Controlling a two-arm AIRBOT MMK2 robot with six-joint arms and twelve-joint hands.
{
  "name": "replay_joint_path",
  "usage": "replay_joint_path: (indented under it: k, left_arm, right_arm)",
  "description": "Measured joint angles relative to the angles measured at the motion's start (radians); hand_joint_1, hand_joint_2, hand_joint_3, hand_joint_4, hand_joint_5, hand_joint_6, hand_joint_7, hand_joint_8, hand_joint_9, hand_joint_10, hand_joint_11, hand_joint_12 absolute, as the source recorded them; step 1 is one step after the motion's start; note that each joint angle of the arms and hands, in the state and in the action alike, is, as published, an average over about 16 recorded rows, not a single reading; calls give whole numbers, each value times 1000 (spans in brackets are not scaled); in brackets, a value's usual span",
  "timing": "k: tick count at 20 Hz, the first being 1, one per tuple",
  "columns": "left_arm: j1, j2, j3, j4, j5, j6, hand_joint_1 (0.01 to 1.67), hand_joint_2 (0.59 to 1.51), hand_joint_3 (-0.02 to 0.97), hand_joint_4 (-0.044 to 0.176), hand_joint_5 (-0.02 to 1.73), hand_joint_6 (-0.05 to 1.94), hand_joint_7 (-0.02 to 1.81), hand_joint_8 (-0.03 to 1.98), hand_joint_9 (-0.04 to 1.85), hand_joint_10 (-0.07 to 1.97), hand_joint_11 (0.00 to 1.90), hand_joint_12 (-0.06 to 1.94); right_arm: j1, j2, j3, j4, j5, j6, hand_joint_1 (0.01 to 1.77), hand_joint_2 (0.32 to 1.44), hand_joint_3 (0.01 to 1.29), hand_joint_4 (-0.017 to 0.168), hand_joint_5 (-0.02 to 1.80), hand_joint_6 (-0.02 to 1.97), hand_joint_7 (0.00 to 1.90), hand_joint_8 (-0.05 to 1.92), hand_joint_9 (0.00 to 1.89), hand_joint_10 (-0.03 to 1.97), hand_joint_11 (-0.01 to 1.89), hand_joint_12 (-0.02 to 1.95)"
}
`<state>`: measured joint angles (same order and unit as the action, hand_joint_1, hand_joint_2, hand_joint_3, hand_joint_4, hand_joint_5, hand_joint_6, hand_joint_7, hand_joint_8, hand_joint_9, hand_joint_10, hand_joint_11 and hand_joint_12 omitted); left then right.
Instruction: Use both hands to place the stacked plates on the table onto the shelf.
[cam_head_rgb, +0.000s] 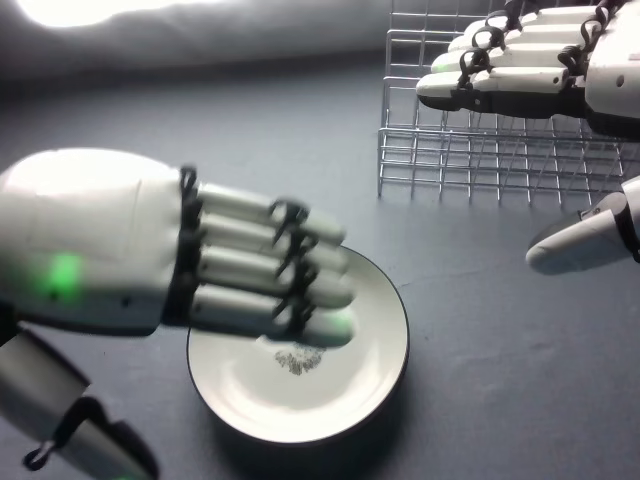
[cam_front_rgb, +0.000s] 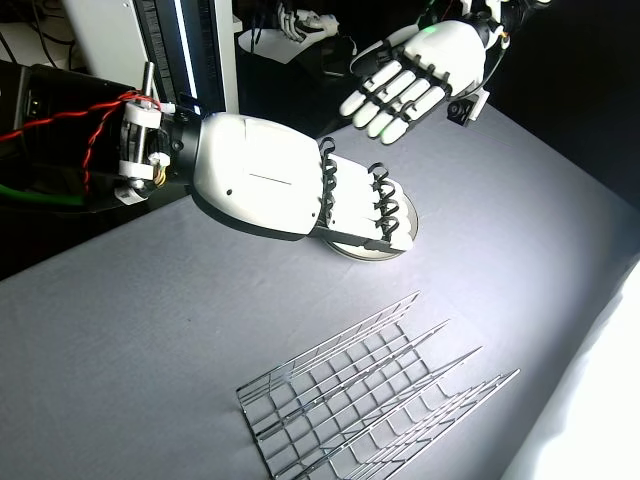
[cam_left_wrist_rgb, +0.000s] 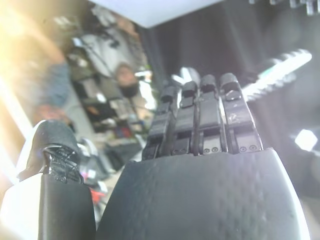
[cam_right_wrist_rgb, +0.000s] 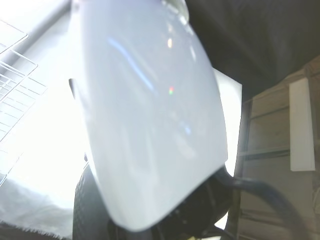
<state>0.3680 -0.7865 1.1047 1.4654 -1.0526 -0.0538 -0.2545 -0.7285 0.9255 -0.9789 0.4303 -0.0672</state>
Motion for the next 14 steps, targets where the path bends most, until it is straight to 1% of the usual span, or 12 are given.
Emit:
replay_joint_path:
  k: [5, 9, 14]
  left_arm:
    - [31, -9, 26, 93, -12, -16, 18, 1115, 17, 1, 21, 4, 20, 17, 21, 12, 16, 5]
    - [60, -22, 52, 153, -7, -7, 18, 1111, 14, 1, 21, 4, 19, 17, 21, 12, 15, 5]
    - [97, -49, 92, 196, 13, 18, 18, 1112, 14, 2, 20, 4, 19, 17, 21, 12, 15, 5]
  right_arm:
    - [0, 0, 1, 0, 4, -13, 454, 983, 13, 0, 21, 14, 11, 18, 16, 10, 24, 3]
    - [-2, 0, 2, -1, 7, -24, 558, 988, 14, 1, 18, 14, 11, 18, 18, 10, 24, 47]
    - [-5, -2, 9, -21, 20, -34, 624, 1004, 14, 3, 15, 14, 12, 18, 20, 9, 21, 118]
